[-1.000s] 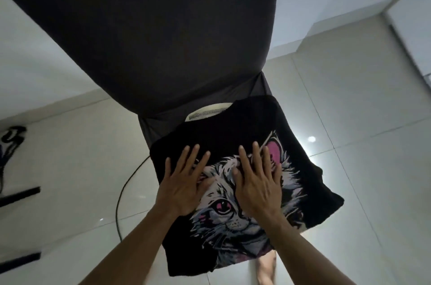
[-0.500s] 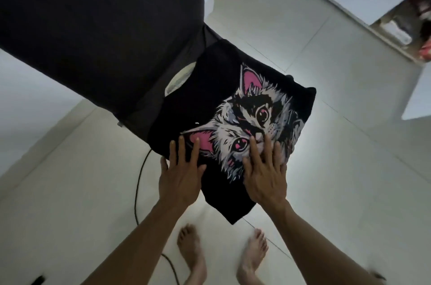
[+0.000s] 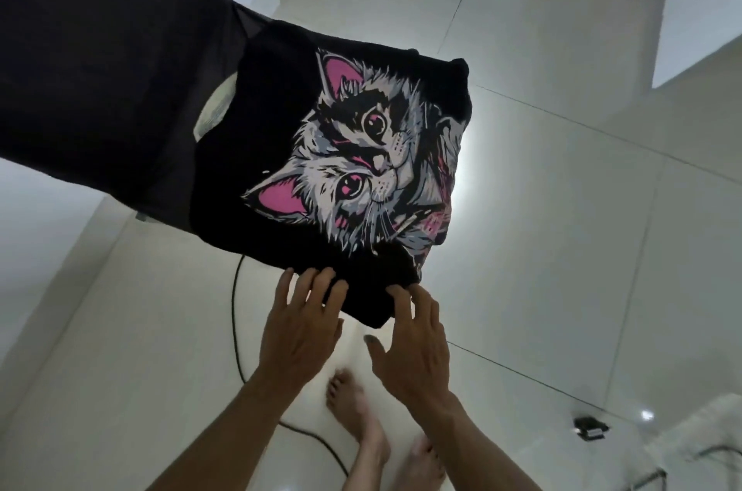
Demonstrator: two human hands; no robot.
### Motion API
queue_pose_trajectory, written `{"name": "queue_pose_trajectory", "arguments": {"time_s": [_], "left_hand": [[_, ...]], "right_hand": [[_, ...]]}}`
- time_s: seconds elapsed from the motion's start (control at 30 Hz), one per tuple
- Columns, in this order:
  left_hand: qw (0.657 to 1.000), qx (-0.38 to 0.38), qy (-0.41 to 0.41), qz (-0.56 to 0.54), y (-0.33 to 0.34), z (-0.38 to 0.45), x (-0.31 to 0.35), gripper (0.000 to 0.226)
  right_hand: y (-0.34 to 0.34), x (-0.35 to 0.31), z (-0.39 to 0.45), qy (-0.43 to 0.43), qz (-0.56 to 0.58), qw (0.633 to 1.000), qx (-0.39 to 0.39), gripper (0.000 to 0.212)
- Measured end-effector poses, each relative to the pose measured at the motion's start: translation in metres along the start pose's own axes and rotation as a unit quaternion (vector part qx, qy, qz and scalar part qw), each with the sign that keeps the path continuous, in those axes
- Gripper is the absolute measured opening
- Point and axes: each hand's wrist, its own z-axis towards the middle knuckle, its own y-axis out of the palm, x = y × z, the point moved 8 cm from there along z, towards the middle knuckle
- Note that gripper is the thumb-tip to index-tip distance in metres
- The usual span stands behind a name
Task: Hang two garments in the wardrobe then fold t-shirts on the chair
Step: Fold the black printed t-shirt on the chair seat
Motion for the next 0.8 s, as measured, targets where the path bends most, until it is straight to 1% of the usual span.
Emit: {"name": "queue_pose_trajectory", "arguments": {"time_s": [0.03,0.1,0.17,0.27,0.5,0.63,0.73,0.8], "left_hand": [[1.0,0.027,0.004,0.014,0.0,-0.001,0.004,0.049],[0.997,0.071,0.014,0.03,-0.003,-0.002,0.012,0.026],[0.994,0.103,0.018,0.031,-0.007,-0.003,0.019,0.016],[0.991,0.134,0.008,0.003,-0.019,-0.002,0.021,0.015],[0.982,0.174,0.037,-0.066,-0.049,0.015,0.026,0.013],[0.984,0.157,0.056,-0.057,-0.058,0.028,0.03,0.007],[0.99,0.129,0.043,-0.031,-0.059,0.033,0.026,0.009],[0.992,0.118,0.028,-0.022,-0.065,0.039,0.02,0.009]], "right_hand": [[0.005,0.002,-0.005,0.011,0.0,1.0,0.005,0.079],[0.012,0.002,-0.011,0.016,0.005,0.999,0.03,0.07],[0.013,0.0,-0.015,0.003,0.013,0.998,0.069,0.057],[0.012,-0.006,-0.016,-0.014,0.02,0.993,0.114,0.038],[-0.013,-0.017,-0.002,0.017,0.088,0.984,0.155,0.006],[-0.032,-0.015,0.012,0.03,0.122,0.98,0.154,0.012],[-0.04,-0.01,0.019,0.041,0.145,0.978,0.147,0.013],[-0.046,-0.007,0.022,0.033,0.133,0.979,0.148,0.012]]}}
